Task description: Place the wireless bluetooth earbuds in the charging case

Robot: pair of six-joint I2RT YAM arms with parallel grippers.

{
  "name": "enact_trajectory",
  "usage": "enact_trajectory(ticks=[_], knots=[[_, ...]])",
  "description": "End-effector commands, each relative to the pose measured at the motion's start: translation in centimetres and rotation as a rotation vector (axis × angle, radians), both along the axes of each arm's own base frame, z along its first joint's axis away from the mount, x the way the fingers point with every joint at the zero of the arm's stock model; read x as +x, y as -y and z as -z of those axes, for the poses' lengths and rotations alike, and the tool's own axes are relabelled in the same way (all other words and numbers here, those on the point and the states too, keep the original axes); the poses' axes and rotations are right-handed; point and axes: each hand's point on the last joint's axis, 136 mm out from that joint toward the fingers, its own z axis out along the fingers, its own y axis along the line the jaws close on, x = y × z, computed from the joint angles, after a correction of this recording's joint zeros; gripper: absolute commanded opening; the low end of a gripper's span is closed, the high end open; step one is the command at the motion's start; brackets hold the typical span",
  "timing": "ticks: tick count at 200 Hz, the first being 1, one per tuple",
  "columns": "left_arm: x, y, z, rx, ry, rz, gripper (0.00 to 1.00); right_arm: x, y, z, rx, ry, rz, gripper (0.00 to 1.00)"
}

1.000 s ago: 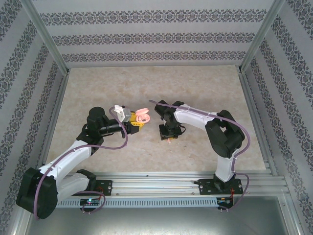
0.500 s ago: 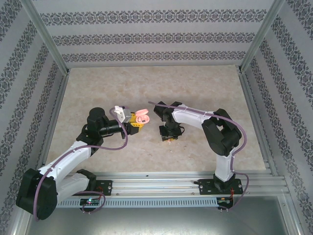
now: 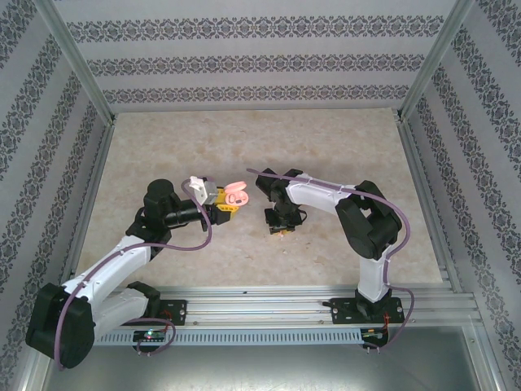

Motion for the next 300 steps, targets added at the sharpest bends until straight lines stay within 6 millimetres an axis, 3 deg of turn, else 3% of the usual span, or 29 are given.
enact_trajectory(ticks=[1, 84, 112, 160, 194, 273, 300], knots=[[-0.6, 0.2, -0.3, 0.004, 0.025, 0.019, 0.15, -0.3, 0.1, 0.5, -0.021, -0.002, -0.022, 0.25], [-0.7, 0.2, -0.3, 0.005, 0.022, 0.021, 0.15, -0.4, 0.0, 1.0, -0.022, -0.011, -0.032, 0.28], [-0.7, 0.1, -0.4, 0.004, 0.024, 0.019, 0.15, -0.2, -0.1, 0.7, -0.017, -0.004, -0.032, 0.24], [-0.7, 0.2, -0.6, -0.004, 0.022, 0.023, 0.15, 0.0, -0.5, -1.9, 0.075, 0.069, -0.018, 0.19], [-0.8, 0.5, -1.7, -0.022, 0.013, 0.052, 0.15, 0.3, -0.9, -6.7, 0.211, 0.186, -0.009, 0.16], [-0.4, 1.3, -2.5, -0.075, -0.013, 0.1, 0.15, -1.3, -2.9, -23.7, 0.693, 0.59, -0.072, 0.08], [-0.8, 1.6, -2.9, -0.082, -0.024, 0.132, 0.15, -2.6, -4.6, -27.1, 0.826, 0.631, -0.167, 0.09]])
